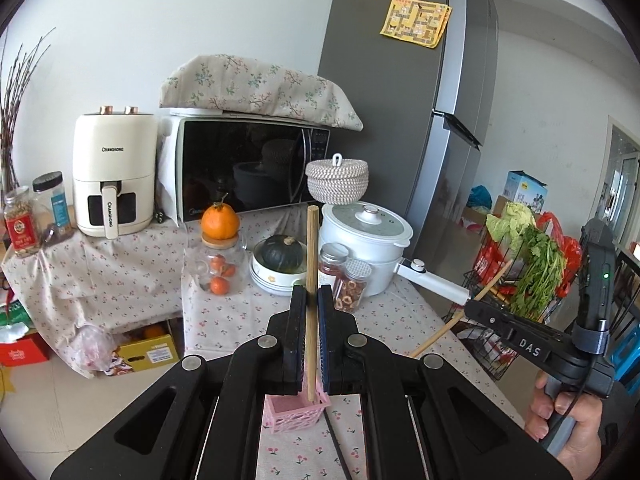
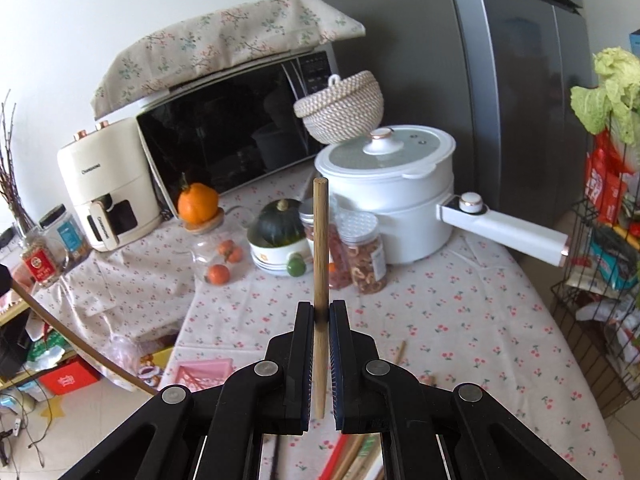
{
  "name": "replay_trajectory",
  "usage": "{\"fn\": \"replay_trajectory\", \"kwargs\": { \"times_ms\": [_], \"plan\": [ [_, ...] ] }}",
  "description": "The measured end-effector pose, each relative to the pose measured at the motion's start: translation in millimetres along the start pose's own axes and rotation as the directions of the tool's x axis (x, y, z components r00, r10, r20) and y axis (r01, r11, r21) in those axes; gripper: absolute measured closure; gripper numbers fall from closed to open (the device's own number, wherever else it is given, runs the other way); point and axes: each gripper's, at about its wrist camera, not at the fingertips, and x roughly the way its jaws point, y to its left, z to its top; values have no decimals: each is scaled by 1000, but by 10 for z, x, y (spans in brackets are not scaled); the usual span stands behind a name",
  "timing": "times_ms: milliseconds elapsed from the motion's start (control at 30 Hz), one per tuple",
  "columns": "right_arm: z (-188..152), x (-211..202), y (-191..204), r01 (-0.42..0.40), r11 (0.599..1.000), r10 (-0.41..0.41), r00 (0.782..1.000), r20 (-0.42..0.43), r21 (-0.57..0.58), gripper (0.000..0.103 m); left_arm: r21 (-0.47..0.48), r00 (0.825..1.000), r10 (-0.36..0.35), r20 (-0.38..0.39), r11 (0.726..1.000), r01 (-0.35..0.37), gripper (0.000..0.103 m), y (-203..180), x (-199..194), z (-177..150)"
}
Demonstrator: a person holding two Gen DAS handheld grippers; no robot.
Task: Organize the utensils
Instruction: 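Carry both chopsticks upright to the pink basket and open both grippers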
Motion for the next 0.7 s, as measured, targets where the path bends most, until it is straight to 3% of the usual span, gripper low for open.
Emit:
{"fn": "replay_trajectory", "kwargs": {
  "times_ms": [267,367,500,700],
  "plan": [
    [136,45,453,-133,991,134,991,24,-19,97,-10,995,49,-91,999,-51,97,214,535,-118],
    [115,193,619,-169,985,169,985,-15,-29,97,-5,986,50,-162,999,-52,97,278,784,-188],
    [18,491,810,-166,983,159,983,-89,-73,97,-10,969,37,-246,999,-41,97,352,1046,-292],
    [-168,906,851,-164,983,143,967,-212,-87,97,-58,951,17,-309,998,-37,97,490,1290,-371]
  ]
}}
